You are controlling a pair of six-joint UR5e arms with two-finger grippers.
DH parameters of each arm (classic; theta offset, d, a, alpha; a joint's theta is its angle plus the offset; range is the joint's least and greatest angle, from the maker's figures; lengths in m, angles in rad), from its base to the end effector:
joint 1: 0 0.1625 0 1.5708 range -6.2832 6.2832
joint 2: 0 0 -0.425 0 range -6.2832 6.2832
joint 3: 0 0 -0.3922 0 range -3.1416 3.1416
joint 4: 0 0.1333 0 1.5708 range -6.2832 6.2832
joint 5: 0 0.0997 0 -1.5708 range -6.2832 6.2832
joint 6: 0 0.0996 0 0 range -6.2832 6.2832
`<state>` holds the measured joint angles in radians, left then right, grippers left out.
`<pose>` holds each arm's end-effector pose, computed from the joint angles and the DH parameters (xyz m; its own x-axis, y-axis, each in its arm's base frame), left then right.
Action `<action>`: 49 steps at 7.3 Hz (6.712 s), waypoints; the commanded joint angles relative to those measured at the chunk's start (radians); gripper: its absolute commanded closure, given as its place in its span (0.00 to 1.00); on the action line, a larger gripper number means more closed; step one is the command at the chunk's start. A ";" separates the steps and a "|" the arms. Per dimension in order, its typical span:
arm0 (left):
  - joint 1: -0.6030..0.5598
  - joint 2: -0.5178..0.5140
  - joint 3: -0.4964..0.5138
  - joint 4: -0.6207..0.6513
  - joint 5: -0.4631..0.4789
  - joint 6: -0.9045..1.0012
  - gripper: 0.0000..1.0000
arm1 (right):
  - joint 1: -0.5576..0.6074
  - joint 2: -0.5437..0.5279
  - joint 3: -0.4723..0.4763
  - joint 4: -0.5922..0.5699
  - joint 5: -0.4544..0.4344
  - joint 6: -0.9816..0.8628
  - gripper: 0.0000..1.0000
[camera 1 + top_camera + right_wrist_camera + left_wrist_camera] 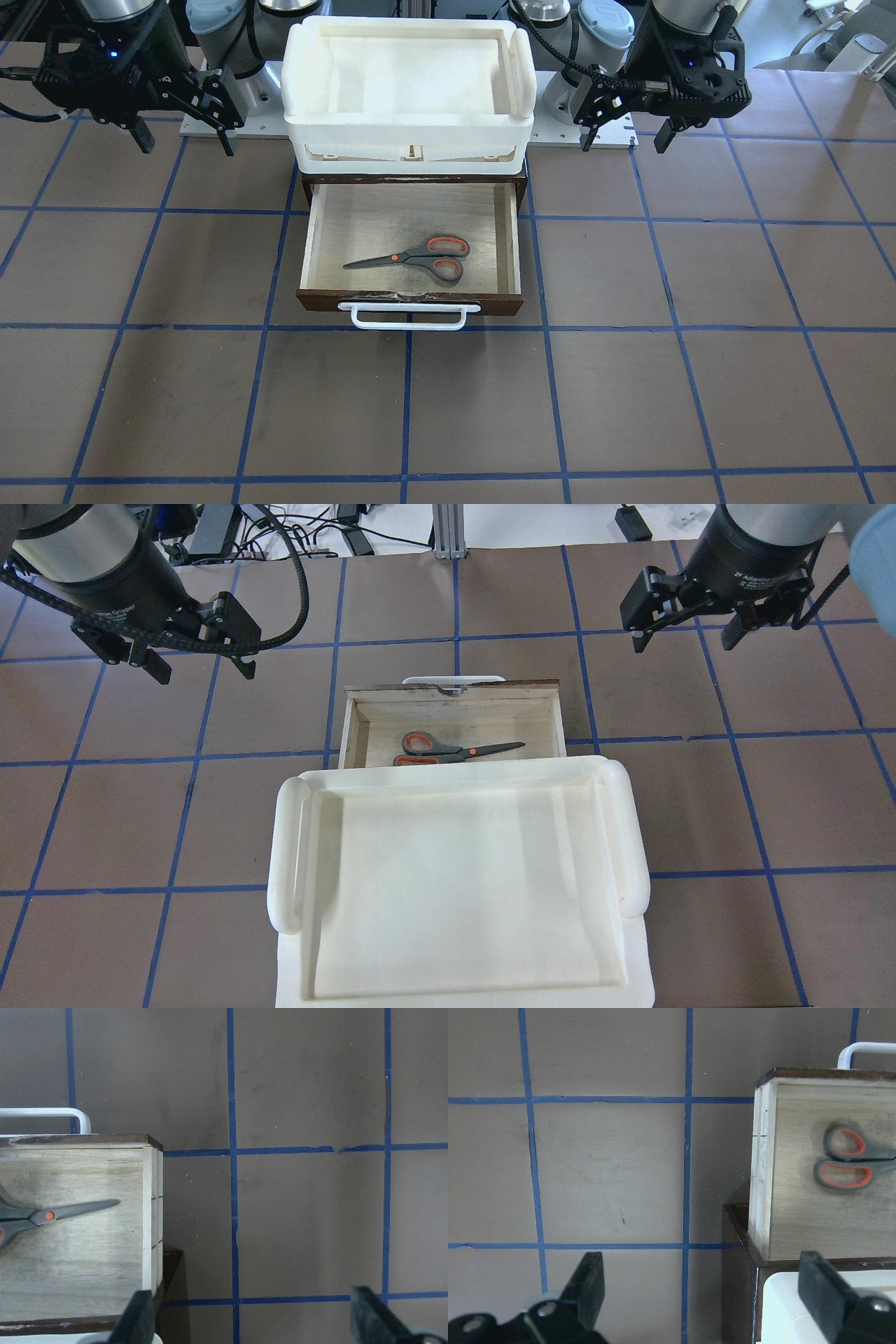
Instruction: Put scissors in drawer and close it
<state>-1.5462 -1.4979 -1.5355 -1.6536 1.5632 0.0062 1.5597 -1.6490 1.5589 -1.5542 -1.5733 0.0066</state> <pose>-0.1227 -0.4643 0.5317 -0.9998 -0.0182 0.0074 -0.0184 0.9995 -0.0254 0.1279 -0.4656 0.5295 -0.9998 0.0179 0.0020 0.0177 0.9971 -0.0734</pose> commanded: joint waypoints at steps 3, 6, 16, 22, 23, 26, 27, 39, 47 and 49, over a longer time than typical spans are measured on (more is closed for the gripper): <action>-0.002 -0.002 0.000 0.000 -0.002 0.000 0.00 | 0.003 -0.018 0.003 0.026 -0.004 0.006 0.00; -0.002 -0.001 0.000 0.000 -0.002 0.000 0.00 | 0.002 -0.017 0.006 0.026 -0.005 0.003 0.00; -0.012 -0.071 0.003 0.157 -0.041 0.066 0.00 | 0.002 -0.018 0.013 0.026 -0.017 0.004 0.00; -0.156 -0.465 0.230 0.391 -0.031 -0.032 0.00 | 0.002 -0.018 0.015 0.043 -0.014 -0.003 0.00; -0.184 -0.520 0.273 0.384 -0.031 -0.057 0.00 | 0.002 -0.018 0.015 0.043 -0.014 -0.004 0.00; -0.193 -0.620 0.285 0.365 -0.052 -0.077 0.00 | 0.003 -0.017 0.016 0.045 -0.016 -0.004 0.00; -0.216 -0.642 0.287 0.362 -0.057 -0.087 0.00 | 0.003 -0.017 0.016 0.045 -0.016 -0.004 0.00; -0.249 -0.705 0.302 0.164 -0.140 0.026 0.00 | 0.002 -0.023 0.032 0.049 -0.019 -0.020 0.00; -0.247 -0.602 0.207 0.055 -0.094 0.153 0.00 | 0.000 -0.023 0.032 0.051 -0.019 -0.020 0.00; -0.244 -0.584 0.196 0.040 -0.094 0.153 0.00 | 0.000 -0.025 0.032 0.051 -0.019 -0.020 0.00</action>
<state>-1.7918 -2.0936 -1.3315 -1.6017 1.4676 0.1568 1.5602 -1.6725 1.5907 -1.5033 -1.5923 -0.0138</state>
